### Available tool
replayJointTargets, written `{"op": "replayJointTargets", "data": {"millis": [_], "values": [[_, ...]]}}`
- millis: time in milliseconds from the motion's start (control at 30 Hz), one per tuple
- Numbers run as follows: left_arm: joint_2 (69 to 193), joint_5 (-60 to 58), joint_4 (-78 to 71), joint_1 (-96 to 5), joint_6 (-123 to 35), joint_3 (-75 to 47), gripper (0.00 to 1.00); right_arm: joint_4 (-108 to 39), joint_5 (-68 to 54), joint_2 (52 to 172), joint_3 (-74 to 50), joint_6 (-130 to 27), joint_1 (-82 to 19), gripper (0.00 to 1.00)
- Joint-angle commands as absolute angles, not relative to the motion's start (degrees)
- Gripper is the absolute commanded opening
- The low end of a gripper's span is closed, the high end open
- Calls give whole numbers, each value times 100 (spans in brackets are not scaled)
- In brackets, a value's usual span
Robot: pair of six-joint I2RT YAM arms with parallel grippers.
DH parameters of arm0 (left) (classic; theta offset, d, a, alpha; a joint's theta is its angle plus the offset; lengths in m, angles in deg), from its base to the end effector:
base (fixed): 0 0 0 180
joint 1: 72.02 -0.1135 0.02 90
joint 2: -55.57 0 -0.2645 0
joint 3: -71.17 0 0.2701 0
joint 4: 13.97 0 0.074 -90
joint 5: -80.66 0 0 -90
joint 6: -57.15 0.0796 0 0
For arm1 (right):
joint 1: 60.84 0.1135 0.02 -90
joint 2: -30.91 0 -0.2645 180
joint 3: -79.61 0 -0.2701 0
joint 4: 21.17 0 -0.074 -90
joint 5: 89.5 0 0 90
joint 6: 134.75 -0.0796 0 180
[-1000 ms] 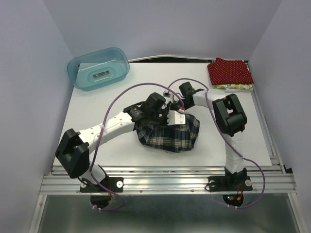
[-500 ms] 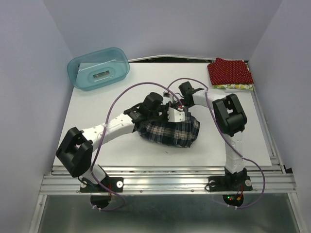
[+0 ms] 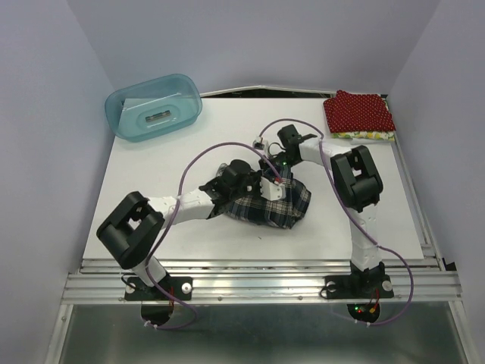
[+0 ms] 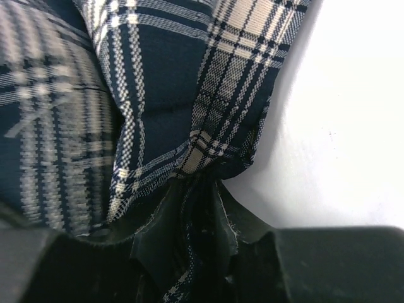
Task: Fold and stack the skirts
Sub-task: Fold the skirt
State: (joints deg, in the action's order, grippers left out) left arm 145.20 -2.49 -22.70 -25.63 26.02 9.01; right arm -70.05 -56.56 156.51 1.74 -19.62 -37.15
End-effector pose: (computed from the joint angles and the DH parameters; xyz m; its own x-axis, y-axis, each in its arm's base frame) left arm 0.2710 -0.2982 0.2042 0.5675 0.6365 -0.5224 0.6016 0.1126 0.7908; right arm 0.3919 0.2449 0.1092 -0.5983 -0.5147 -0.6141 -0.7793 0.1956 0.5953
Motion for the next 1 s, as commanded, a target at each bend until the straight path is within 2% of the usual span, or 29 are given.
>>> {"op": "replayJointTargets", "data": {"millis": [0,167,200,267,300,367,467,533,567,667,700,733,767,867,967], "values": [[14759,-556,-3567,-2570,2779,1219,0,-7267,-6006,15809,394,-1943,-3614,34],[15023,-521,-3735,-2526,2771,1359,0,-7267,-5796,15906,604,-2066,-3614,39],[15032,-460,-3744,-2509,2771,1429,0,-7250,-5691,15923,674,-2127,-3614,46],[15006,-407,-3735,-2439,2797,1535,0,-7232,-5278,15958,1006,-2398,-3614,52],[14988,-372,-3735,-2412,2823,1666,0,-7241,-5172,16019,1139,-2487,-3614,62],[14901,-319,-3726,-2333,2858,1851,0,-7206,-5083,16055,1516,-2864,-3736,71],[14813,-310,-3691,-2271,2815,1975,0,-7013,-4873,16099,1869,-3366,-3825,78],[14804,-336,-3647,-2245,2797,2036,0,-6986,-4646,16134,2238,-3551,-3965,79],[14786,-336,-3621,-2236,2797,2036,0,-6986,-4574,16152,2326,-3595,-3965,78],[14707,-380,-3568,-2245,2806,2045,0,-6995,-4179,16178,2450,-3675,-4018,65],[14689,-398,-3490,-2245,2797,2010,0,-7012,-4117,16187,2433,-3675,-4018,52],[14663,-407,-3445,-2245,2806,1984,0,-7004,-4003,16196,2302,-3649,-4018,45],[14602,-433,-3367,-2245,2797,1923,0,-7021,-3994,16213,2205,-3622,-4018,35],[14479,-512,-3156,-2245,2753,1747,0,-7205,-4177,16344,1932,-3640,-4018,21],[14364,-635,-2971,-2245,2718,1528,0,-7294,-4573,16389,1572,-3648,-3948,20]]}}
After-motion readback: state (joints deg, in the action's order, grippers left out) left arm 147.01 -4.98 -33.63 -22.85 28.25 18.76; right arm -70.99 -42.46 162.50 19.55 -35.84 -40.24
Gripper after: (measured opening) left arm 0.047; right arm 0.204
